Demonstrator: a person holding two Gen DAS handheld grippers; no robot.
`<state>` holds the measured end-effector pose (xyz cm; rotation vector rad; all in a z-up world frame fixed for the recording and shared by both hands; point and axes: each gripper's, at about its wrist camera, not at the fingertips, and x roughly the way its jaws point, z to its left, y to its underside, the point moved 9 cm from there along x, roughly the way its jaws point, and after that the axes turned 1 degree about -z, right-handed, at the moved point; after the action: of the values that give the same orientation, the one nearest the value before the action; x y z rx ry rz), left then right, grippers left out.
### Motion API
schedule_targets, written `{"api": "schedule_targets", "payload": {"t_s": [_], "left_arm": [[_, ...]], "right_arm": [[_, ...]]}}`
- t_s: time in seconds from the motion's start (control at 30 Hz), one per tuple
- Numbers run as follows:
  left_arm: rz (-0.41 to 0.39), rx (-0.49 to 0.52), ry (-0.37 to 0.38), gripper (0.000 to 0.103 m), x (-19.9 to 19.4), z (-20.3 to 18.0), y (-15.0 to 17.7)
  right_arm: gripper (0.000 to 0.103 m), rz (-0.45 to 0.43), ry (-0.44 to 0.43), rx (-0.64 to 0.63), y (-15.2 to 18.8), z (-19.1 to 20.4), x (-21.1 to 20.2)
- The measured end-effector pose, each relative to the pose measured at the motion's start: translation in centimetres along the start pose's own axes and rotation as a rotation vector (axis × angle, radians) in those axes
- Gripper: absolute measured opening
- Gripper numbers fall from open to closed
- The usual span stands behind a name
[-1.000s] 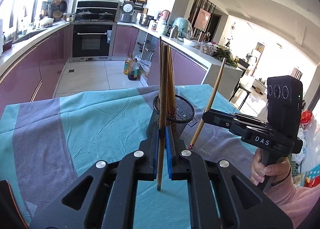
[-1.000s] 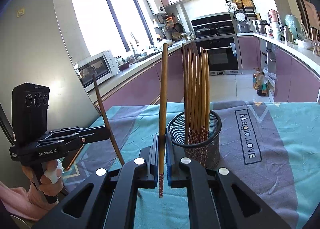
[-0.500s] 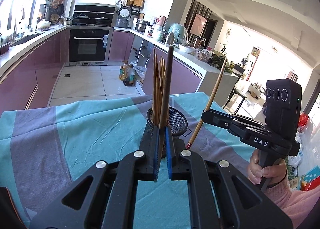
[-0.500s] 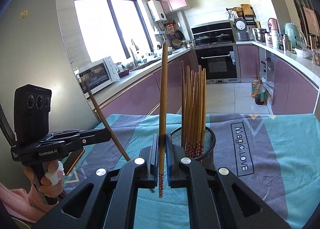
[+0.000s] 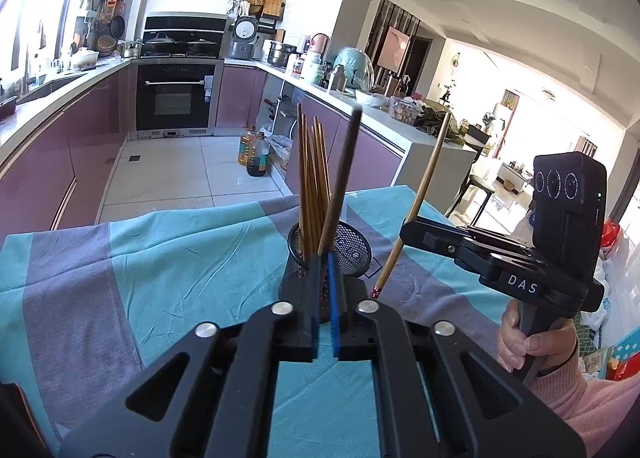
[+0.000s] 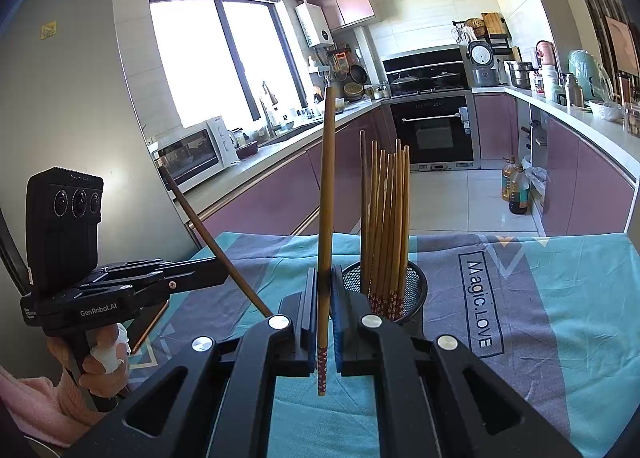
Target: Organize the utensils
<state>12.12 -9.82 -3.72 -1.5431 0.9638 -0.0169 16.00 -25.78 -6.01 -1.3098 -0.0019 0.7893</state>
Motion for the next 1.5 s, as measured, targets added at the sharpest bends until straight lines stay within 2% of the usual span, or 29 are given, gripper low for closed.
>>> {"api": "schedule_targets", "payload": {"t_s": [0.2,0.4,0.57,0.7,0.9,1.13,1.3,1.43,1.5], "left_arm": [[-0.004,0.012,-0.003,0.002,0.2,-0.3,-0.3],[0.029,0.000,-0.026,0.002,1.3,0.8,0.8],[0.078,-0.042,-0.067,0.003,2.4,3.2,2.5],[0.140,-0.060,-0.102,0.010,3.6,5.0,4.6],[0.222,-0.104,-0.119,0.011,5.5,7.0,7.6],[0.249,-0.155,-0.126,0.014,6.2,8.3,9.6],[0.278,-0.208,-0.157,0.014,5.7,10.3,11.6],[0.269,-0.188,-0.163,0.015,5.6,10.2,11.3],[0.254,-0.139,-0.149,0.018,6.2,9.2,10.4]], "right_arm": [[0.006,-0.002,0.002,0.000,-0.3,-0.1,-0.2],[0.006,0.012,0.003,0.004,-0.1,-0.1,0.0],[0.006,0.032,-0.001,0.012,0.6,-0.2,0.5],[0.006,0.046,-0.001,0.015,1.2,-0.4,0.7],[0.006,0.042,0.006,0.020,1.1,-0.5,0.8],[0.006,0.049,0.003,0.009,1.3,-0.2,1.0],[0.006,0.059,-0.007,0.013,1.7,-0.2,1.5],[0.006,0.063,-0.012,0.013,1.9,-0.1,1.9],[0.006,0.063,-0.014,0.016,1.9,-0.2,2.1]]}}
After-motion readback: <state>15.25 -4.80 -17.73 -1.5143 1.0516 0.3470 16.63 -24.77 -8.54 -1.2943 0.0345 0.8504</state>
